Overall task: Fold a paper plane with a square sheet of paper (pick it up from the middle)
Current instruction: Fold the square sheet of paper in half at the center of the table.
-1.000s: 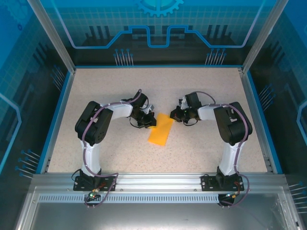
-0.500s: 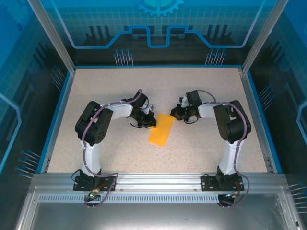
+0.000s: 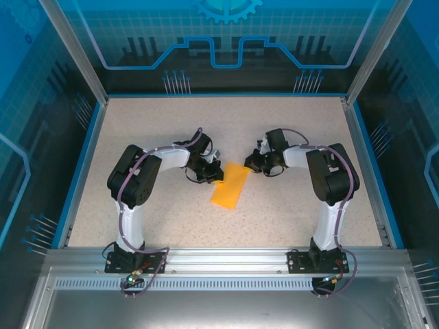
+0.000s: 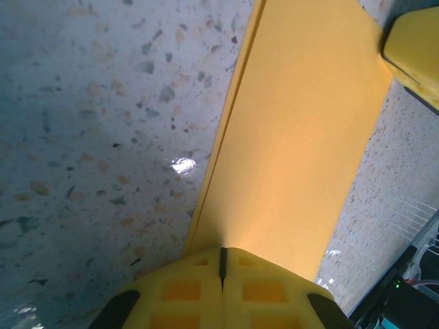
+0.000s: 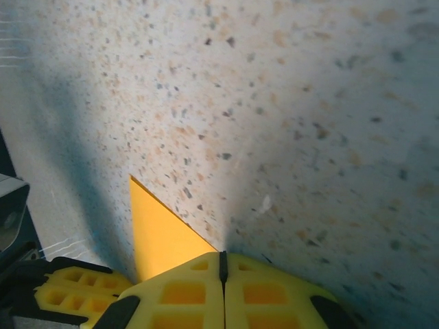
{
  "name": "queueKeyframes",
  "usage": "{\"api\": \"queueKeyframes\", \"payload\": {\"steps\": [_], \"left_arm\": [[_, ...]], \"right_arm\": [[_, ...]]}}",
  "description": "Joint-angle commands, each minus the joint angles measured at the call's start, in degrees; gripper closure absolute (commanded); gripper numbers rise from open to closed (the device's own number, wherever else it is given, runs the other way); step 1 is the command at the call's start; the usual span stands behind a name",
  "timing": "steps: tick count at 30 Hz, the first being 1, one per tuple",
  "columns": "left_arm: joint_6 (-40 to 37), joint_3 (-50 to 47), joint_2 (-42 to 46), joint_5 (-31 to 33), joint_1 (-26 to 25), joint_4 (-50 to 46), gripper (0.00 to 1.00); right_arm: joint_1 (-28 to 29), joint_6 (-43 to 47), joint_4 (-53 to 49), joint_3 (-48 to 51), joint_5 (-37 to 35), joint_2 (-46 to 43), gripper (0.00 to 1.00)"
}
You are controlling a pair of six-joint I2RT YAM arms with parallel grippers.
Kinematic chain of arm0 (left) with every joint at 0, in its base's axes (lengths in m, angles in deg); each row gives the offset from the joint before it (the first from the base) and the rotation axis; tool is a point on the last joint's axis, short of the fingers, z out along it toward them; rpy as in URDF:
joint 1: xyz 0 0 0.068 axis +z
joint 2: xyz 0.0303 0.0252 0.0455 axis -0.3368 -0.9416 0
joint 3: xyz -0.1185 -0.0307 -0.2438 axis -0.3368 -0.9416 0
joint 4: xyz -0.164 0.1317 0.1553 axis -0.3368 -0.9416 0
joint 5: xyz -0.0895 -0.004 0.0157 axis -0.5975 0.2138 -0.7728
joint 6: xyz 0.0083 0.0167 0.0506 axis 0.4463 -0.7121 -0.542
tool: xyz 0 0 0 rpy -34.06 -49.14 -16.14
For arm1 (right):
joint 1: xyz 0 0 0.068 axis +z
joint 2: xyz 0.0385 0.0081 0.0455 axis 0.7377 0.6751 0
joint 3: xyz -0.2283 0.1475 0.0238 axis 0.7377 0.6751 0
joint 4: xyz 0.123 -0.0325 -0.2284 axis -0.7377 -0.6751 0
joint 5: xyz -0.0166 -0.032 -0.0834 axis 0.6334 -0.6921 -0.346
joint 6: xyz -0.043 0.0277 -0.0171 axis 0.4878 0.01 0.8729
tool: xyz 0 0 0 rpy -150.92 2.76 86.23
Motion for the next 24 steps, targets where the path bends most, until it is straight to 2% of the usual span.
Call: {"api": "queueKeyframes", "payload": {"steps": [1, 9, 20, 24], "left_arm": [[0.2, -0.97, -2.27, 3.31, -0.65, -5.8, 1.0], [-0.3, 0.21, -2.35, 3.29, -0.72, -7.06, 1.0], [-0.56, 0.57, -2.2, 3.22, -0.74, -8.1, 1.0], [-0.99, 0.75, -2.2, 3.3, -0.74, -8.38, 1.0]], "right_arm": [[0.56, 0.38, -8.82, -2.06, -2.11, -3.31, 0.94], [1.55, 2.34, -15.09, -6.26, -1.45, -6.54, 0.93], [0.66, 4.21, -18.13, -13.89, 4.57, -2.04, 0.92], [0.76, 4.3, -18.93, -14.58, 4.48, -2.87, 0.9]]}}
